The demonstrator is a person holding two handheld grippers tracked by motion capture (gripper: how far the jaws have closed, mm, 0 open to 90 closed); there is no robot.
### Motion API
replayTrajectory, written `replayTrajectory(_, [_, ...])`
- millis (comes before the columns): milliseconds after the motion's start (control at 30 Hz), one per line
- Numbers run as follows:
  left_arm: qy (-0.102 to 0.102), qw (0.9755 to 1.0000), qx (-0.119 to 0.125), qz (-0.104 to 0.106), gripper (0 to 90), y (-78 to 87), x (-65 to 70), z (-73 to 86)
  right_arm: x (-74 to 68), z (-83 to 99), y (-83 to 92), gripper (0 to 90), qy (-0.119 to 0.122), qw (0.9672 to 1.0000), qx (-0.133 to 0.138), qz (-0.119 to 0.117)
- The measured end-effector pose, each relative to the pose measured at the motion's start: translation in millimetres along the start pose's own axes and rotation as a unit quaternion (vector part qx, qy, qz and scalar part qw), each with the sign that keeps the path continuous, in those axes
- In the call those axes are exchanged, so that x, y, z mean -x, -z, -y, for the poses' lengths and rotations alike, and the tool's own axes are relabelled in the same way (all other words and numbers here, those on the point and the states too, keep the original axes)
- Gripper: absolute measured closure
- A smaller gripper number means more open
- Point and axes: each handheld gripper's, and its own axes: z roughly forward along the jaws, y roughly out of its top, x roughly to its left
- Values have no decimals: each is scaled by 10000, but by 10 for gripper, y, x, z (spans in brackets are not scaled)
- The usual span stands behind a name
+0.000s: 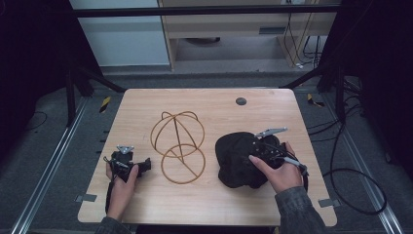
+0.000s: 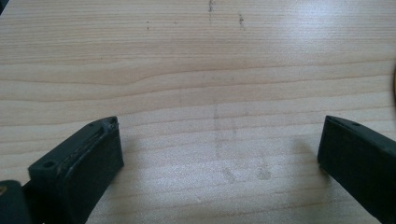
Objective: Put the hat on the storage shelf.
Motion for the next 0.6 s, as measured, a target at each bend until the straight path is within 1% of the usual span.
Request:
replayTrajectory(33, [-6,10000,-2,3,0,0,0,0,-3,-10,-22,47,-31,10000,-41,-3])
replayTrajectory(100, [-3,10000,0,5,0,0,1,0,3,-11,-37,48,-9,10000,-50,-22])
replayTrajectory(133, [-5,10000,-1,6,0,0,1,0,3,-16,-59,42,-70,9999,-92,-46])
replayTrajectory(167, [-7,10000,-2,7,0,0,2,0,6,-17,-73,43,-83,9999,-136,-45])
replayTrajectory(233, [-5,10000,1,17,0,-2,8,-2,0,-12,-113,46,-197,9996,-225,-19])
replayTrajectory(267, [-29,10000,-7,23,0,-2,13,-4,0,-12,-113,46,-197,9996,-225,-19])
replayTrajectory(300, [-51,10000,-13,41,0,0,16,-3,12,2,-134,45,-117,9996,-237,-22])
replayTrajectory(400, [-78,9999,-10,75,0,5,30,3,31,39,-182,60,-198,9993,-323,-36])
replayTrajectory(433, [-87,9999,-9,75,0,5,32,3,55,56,-197,77,-154,9993,-331,-72])
replayTrajectory(500, [-90,9999,-3,82,0,4,34,3,70,77,-199,132,-233,9990,-373,-115])
replayTrajectory(533, [-90,9999,-3,82,0,4,34,3,70,77,-199,132,-233,9990,-373,-115])
replayTrajectory(567, [-100,9999,-2,90,0,5,37,4,81,91,-197,155,-184,9991,-345,-137])
replayTrajectory(600, [-107,9999,-1,97,0,6,39,5,87,106,-194,188,-187,9992,-314,-181])
